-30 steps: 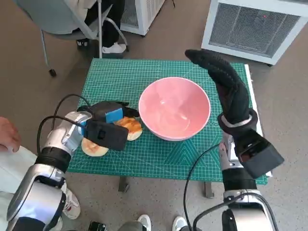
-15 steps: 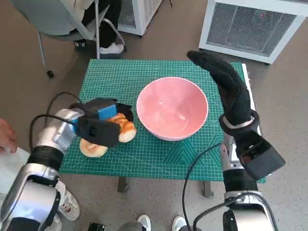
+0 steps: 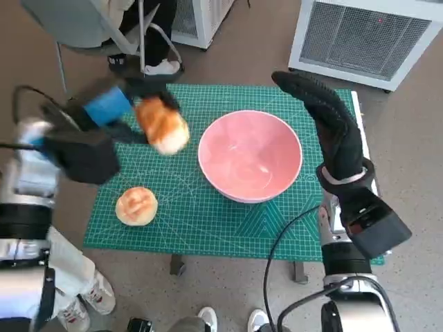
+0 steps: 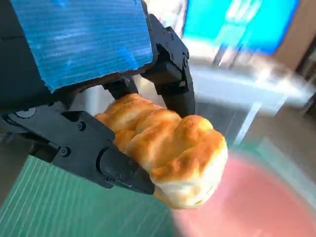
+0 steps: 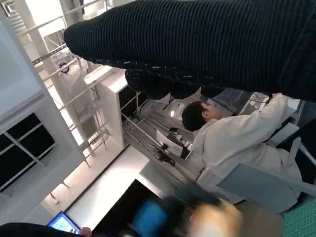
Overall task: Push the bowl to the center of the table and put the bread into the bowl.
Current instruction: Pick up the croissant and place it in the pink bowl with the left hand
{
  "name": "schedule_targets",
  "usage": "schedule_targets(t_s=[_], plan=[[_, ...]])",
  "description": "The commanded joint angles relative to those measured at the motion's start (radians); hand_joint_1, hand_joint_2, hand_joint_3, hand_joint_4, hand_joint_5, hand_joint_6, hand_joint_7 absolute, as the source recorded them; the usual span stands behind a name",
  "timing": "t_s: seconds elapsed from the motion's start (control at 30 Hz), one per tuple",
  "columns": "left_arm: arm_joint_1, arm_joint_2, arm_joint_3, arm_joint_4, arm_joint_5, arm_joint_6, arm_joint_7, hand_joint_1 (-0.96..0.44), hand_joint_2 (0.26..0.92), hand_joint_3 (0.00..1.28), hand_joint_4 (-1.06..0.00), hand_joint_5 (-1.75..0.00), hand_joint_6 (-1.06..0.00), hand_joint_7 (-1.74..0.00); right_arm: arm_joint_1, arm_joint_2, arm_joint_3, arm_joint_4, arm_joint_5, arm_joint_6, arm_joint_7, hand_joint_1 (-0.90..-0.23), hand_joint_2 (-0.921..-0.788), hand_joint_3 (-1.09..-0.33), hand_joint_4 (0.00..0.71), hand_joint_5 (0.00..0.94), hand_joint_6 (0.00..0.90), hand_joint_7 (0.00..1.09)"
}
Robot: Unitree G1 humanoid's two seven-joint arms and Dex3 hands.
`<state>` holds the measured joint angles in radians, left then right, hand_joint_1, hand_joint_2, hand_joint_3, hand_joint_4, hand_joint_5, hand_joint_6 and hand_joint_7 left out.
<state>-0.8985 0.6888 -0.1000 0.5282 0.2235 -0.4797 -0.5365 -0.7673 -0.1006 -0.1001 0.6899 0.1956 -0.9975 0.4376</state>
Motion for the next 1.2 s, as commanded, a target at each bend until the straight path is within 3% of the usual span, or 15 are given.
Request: schedule_targets(t_s=[0.03,0.23,0.53,0.6,0.73,1.0,1.07,1.1,1.17,1.2], plan=[[0.002,-0.051,-0.002,-0.072,-0.003,-0.02,0.042,0.0,0.92,0.06,-0.68,-1.11,-0.64,-1.22,0.019,-0.004,0.0,0.01,0.012,0.005,0.002,-0.583,-0.921,-0.8,0.304,0.061,-0.001,0.75],[-0.031,-0.132,-0.045,-0.107,0.049,-0.048,0.106,0.0,0.92,0.06,-0.69,-1.09,-0.65,-1.21,0.017,-0.005,-0.001,0.01,0.021,0.009,0.007,-0.587,-0.921,-0.799,0.302,0.064,-0.001,0.74],[-0.135,-0.244,-0.149,0.111,0.151,-0.121,0.153,0.0,0.92,0.05,-0.67,-1.09,-0.68,-1.2,0.019,-0.01,-0.004,0.011,0.05,0.015,0.024,-0.583,-0.921,-0.795,0.3,0.068,-0.001,0.74],[-0.16,-0.265,-0.169,0.181,0.166,-0.136,0.157,0.0,0.92,0.06,-0.66,-1.11,-0.68,-1.2,0.02,-0.012,-0.005,0.012,0.058,0.015,0.029,-0.583,-0.921,-0.793,0.299,0.068,-0.001,0.74],[-0.208,-0.301,-0.207,0.308,0.201,-0.156,0.167,0.0,0.921,0.08,-0.61,-1.35,-0.72,-0.97,0.024,-0.014,-0.008,0.011,0.072,0.017,0.038,-0.584,-0.921,-0.789,0.3,0.07,-0.001,0.74],[-0.255,-0.352,-0.261,0.48,0.247,-0.163,0.167,0.0,0.921,0.14,-0.53,-1.21,-0.62,-1.28,0.035,-0.015,-0.011,0.001,0.092,0.019,0.049,-0.593,-0.921,-0.782,0.301,0.074,-0.001,0.74],[-0.257,-0.36,-0.27,0.51,0.245,-0.143,0.131,-0.2,0.921,0.26,-0.4,-0.81,-0.47,-1.44,0.038,-0.014,-0.011,-0.003,0.093,0.018,0.048,-0.593,-0.921,-0.78,0.301,0.074,-0.001,0.74],[-0.257,-0.362,-0.274,0.519,0.245,-0.135,0.115,-0.19,0.9,0.26,-0.34,-0.71,-0.38,-1.31,0.039,-0.014,-0.011,-0.006,0.093,0.018,0.047,-0.592,-0.921,-0.78,0.301,0.074,-0.001,0.74],[-0.256,-0.362,-0.285,0.522,0.248,-0.107,0.075,-0.15,0.876,0.19,-0.2,-0.36,-0.18,-0.86,0.042,-0.013,-0.012,-0.01,0.092,0.017,0.045,-0.592,-0.921,-0.779,0.301,0.075,-0.001,0.74],[-0.256,-0.361,-0.29,0.518,0.25,-0.087,0.05,-0.15,0.876,0.17,-0.17,-0.29,-0.14,-0.79,0.043,-0.013,-0.013,-0.01,0.092,0.015,0.044,-0.592,-0.921,-0.779,0.301,0.075,-0.001,0.74]])
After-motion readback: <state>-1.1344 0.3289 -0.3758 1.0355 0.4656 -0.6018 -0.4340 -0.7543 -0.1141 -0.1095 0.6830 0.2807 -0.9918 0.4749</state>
